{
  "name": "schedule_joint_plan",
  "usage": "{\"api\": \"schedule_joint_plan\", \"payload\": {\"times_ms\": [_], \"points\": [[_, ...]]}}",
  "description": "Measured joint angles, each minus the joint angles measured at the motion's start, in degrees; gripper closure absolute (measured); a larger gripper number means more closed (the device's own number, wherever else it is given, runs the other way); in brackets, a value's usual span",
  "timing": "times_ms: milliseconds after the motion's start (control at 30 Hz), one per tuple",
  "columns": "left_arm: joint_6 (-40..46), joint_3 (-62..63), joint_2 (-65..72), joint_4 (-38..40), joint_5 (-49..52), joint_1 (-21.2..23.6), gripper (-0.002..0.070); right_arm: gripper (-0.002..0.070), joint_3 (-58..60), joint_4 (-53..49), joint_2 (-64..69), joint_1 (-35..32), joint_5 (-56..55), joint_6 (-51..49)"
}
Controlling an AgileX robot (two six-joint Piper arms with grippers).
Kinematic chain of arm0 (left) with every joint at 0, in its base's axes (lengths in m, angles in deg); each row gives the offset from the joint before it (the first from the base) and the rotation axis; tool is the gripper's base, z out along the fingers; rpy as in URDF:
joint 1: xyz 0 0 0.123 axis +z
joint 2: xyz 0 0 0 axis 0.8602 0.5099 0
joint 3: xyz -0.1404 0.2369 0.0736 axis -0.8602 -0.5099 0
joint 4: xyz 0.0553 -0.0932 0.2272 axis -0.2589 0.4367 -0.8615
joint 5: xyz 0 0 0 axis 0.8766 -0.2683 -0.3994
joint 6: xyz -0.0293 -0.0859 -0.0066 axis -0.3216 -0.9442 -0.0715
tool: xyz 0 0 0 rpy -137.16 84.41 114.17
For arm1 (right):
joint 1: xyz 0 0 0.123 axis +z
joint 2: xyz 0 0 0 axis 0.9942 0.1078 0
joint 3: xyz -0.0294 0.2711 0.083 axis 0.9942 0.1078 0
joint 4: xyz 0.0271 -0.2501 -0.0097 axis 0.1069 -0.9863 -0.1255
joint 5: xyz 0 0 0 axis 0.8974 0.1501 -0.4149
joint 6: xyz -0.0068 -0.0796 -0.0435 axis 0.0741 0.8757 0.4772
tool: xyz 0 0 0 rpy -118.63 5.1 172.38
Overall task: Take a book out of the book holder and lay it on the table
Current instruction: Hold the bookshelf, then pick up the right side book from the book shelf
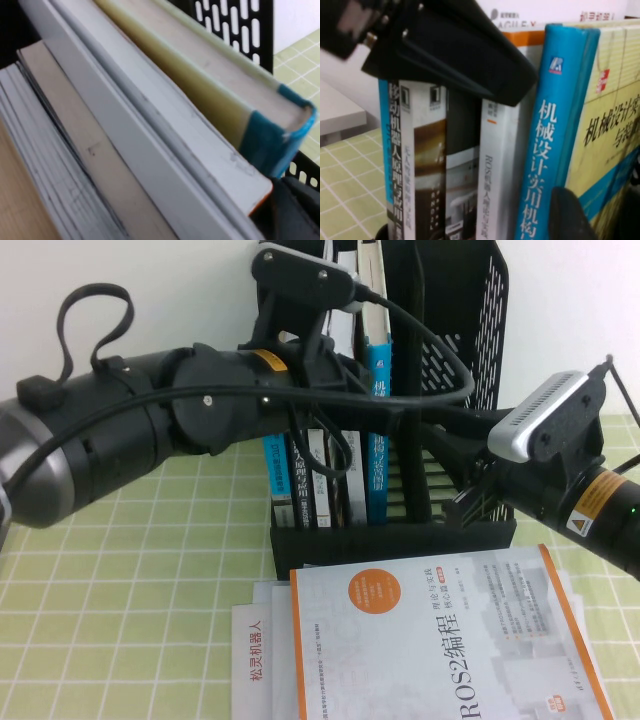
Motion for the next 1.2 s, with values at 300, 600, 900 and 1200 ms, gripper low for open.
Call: {"api": "schedule_joint_plan", "payload": {"times_ms": [300,600,900,1200], "points": [[-3.4,0.23,-0.13,0.0,1.38,1.61,0.0678,0.0408,-4.66,0.12,3.81,0.14,-1.36,-2.2],[-4.66,0.32,-0.13,0.0,1.59,1.61,0.0678,0.0353,-11.33,0.38,8.08,2.33,-1.04,-4.49],[-4.92,0.32,-0.13,0.0,1.62,1.61,0.0678,0.0353,-11.42,11.08,12.46,5.58,-0.62,2.38],[-5.15,0.32,-0.13,0.0,1.62,1.61,0.0678,0.0388,-11.74,17.24,15.29,6.18,-5.68,8.21]]}}
